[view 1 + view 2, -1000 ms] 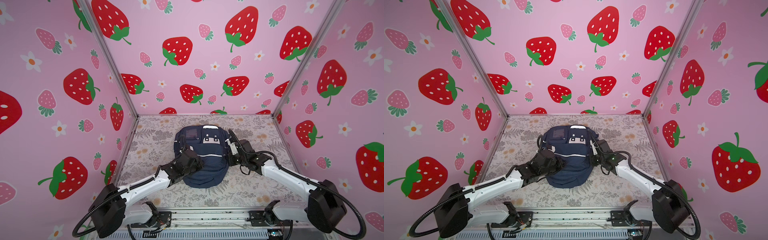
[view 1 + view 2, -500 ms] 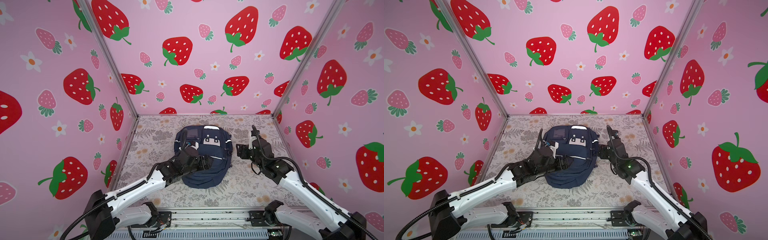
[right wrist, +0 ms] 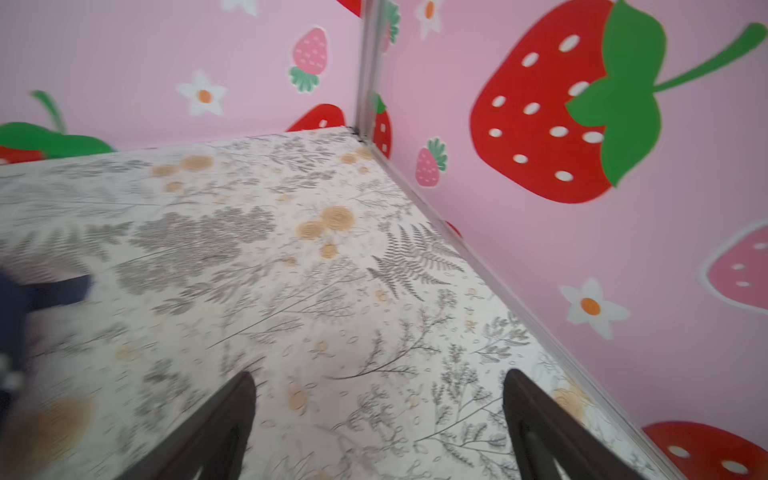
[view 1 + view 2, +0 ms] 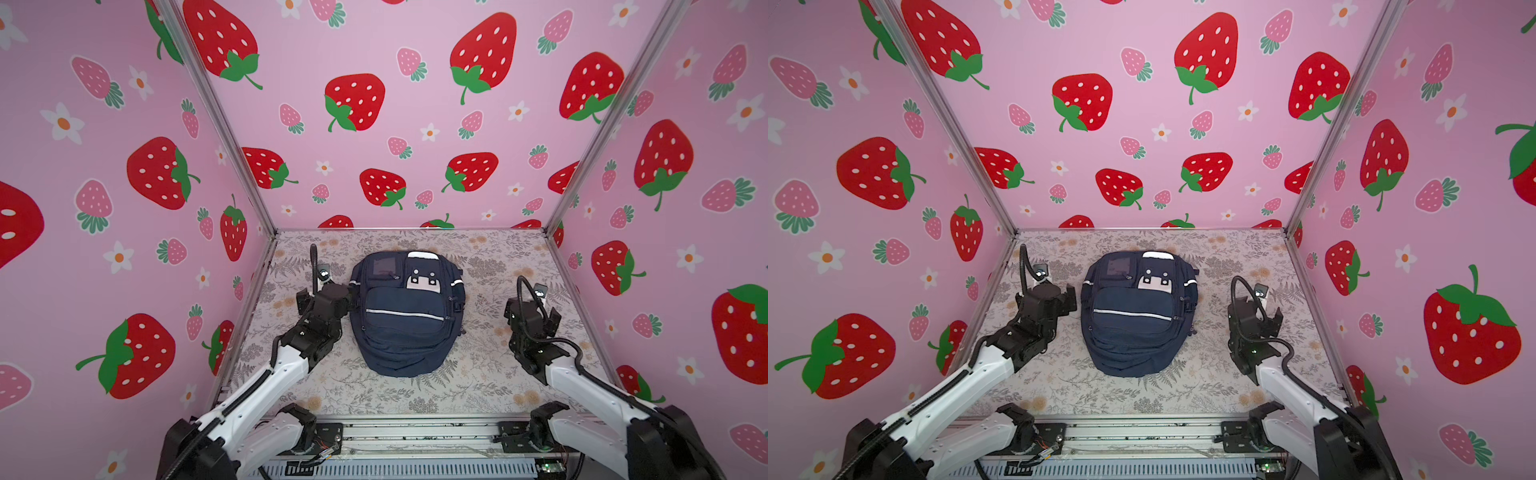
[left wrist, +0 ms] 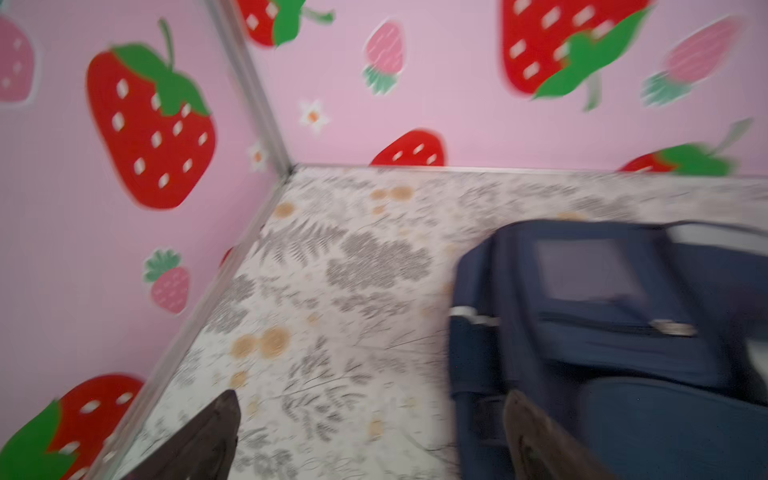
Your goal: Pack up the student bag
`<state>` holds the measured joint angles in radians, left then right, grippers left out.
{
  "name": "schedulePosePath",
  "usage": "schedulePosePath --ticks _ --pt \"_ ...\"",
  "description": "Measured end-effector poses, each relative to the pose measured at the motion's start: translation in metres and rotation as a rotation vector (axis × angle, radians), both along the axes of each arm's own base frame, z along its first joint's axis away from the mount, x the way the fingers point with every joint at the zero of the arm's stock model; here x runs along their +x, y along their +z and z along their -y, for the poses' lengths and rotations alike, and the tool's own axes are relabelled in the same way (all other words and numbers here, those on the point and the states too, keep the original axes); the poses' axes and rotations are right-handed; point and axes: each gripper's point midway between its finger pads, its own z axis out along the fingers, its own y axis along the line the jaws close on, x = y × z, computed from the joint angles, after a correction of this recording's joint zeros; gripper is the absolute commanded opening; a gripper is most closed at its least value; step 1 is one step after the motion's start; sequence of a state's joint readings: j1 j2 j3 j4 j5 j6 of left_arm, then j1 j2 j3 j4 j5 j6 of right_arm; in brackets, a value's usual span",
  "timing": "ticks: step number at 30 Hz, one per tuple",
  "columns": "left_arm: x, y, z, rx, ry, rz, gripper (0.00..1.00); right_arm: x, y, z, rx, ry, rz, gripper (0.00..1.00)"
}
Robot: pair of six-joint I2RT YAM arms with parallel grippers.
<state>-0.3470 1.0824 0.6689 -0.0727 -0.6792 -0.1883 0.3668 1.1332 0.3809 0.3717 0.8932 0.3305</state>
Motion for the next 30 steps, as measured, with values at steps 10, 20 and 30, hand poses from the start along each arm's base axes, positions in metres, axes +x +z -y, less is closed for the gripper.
schedulePosePath --ticks 10,20,30 --pt "0.009 -0.115 -0.066 -0.035 0.087 -0.167 0.99 0.037 -0.045 0.028 0.017 0.056 -0.007 1.0" --pt "0.06 -0.105 -0.043 -0.175 -0.137 -0.08 0.99 0.061 -0.046 -0.023 0.044 0.439 0.084 1.0" --pt "0.055 -0.124 -0.028 -0.219 -0.207 -0.025 0.99 0.064 -0.036 -0.033 0.028 0.494 0.12 1.0"
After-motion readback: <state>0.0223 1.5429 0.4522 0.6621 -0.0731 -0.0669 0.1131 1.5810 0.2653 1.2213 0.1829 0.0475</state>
